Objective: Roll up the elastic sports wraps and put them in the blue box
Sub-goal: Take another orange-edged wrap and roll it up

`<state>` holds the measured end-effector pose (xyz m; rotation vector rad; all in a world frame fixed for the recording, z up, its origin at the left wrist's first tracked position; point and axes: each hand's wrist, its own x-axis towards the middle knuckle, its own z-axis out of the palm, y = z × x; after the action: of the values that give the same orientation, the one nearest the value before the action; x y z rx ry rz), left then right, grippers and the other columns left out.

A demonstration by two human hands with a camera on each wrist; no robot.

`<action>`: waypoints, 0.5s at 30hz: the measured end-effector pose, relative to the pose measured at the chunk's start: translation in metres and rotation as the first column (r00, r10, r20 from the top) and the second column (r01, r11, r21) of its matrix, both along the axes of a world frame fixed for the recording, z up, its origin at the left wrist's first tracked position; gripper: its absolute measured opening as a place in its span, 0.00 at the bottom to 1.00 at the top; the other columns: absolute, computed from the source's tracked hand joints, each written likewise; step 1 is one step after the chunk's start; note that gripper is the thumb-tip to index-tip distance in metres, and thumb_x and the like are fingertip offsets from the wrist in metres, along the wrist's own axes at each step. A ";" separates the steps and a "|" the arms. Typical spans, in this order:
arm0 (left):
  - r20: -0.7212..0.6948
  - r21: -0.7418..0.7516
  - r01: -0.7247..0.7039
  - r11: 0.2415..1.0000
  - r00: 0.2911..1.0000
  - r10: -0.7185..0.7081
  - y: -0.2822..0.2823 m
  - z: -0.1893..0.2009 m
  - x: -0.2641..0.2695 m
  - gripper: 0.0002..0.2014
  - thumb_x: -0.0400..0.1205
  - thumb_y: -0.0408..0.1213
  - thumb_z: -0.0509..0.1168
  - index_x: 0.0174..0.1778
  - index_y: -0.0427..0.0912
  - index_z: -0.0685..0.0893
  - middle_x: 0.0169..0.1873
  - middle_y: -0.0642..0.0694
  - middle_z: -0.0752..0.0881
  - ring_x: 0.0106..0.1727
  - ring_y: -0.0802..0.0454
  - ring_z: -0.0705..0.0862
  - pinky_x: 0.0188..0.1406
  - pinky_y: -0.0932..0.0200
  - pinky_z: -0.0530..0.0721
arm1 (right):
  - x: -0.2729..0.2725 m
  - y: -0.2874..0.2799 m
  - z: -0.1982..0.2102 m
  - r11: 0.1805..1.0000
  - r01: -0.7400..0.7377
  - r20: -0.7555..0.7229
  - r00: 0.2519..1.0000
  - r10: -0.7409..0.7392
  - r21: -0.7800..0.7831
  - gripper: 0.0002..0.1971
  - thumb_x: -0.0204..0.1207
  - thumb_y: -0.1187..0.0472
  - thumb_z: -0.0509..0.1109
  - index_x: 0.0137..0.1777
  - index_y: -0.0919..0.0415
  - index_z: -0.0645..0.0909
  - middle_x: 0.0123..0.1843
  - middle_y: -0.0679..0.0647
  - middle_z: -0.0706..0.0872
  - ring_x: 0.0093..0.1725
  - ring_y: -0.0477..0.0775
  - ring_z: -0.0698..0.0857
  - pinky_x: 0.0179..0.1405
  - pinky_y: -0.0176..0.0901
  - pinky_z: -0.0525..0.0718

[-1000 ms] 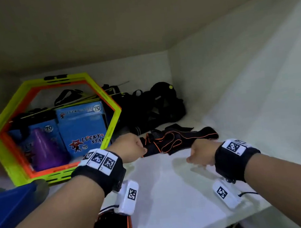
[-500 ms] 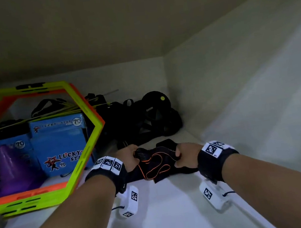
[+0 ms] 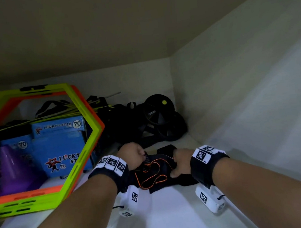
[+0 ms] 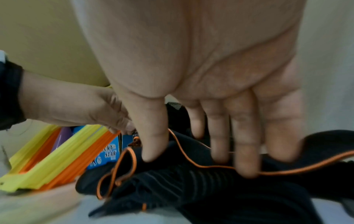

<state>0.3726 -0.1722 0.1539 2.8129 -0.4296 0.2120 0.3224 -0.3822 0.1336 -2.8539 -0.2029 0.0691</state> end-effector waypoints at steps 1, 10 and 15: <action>-0.006 -0.088 0.050 0.995 0.999 -0.051 -0.004 0.007 -0.001 0.05 0.80 0.39 0.71 0.45 0.44 0.90 0.43 0.48 0.91 0.47 0.52 0.87 0.42 0.64 0.77 | 0.000 0.001 0.002 0.992 -0.013 0.094 0.996 0.002 0.123 0.19 0.64 0.46 0.81 0.48 0.48 0.77 0.43 0.48 0.86 0.46 0.53 0.87 0.50 0.45 0.85; -0.054 -0.709 0.085 0.700 0.983 -0.174 -0.034 0.033 -0.006 0.16 0.77 0.20 0.68 0.57 0.39 0.81 0.37 0.39 0.84 0.30 0.51 0.81 0.26 0.71 0.77 | 0.002 0.003 0.026 0.836 0.001 0.323 0.922 -0.213 0.549 0.14 0.79 0.55 0.72 0.35 0.63 0.81 0.24 0.54 0.82 0.21 0.49 0.82 0.18 0.39 0.79; -0.173 -0.108 -0.047 0.993 0.985 0.028 -0.012 -0.019 0.016 0.14 0.80 0.34 0.64 0.62 0.42 0.85 0.56 0.39 0.88 0.57 0.36 0.86 0.54 0.56 0.84 | -0.002 -0.026 0.014 0.790 0.066 0.297 0.905 -0.304 0.609 0.04 0.78 0.67 0.66 0.43 0.60 0.80 0.28 0.60 0.84 0.25 0.59 0.84 0.23 0.49 0.86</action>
<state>0.3886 -0.1843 0.1353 2.7026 -0.3157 0.0008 0.3203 -0.4082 0.1472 -2.2117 -0.0019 -0.5119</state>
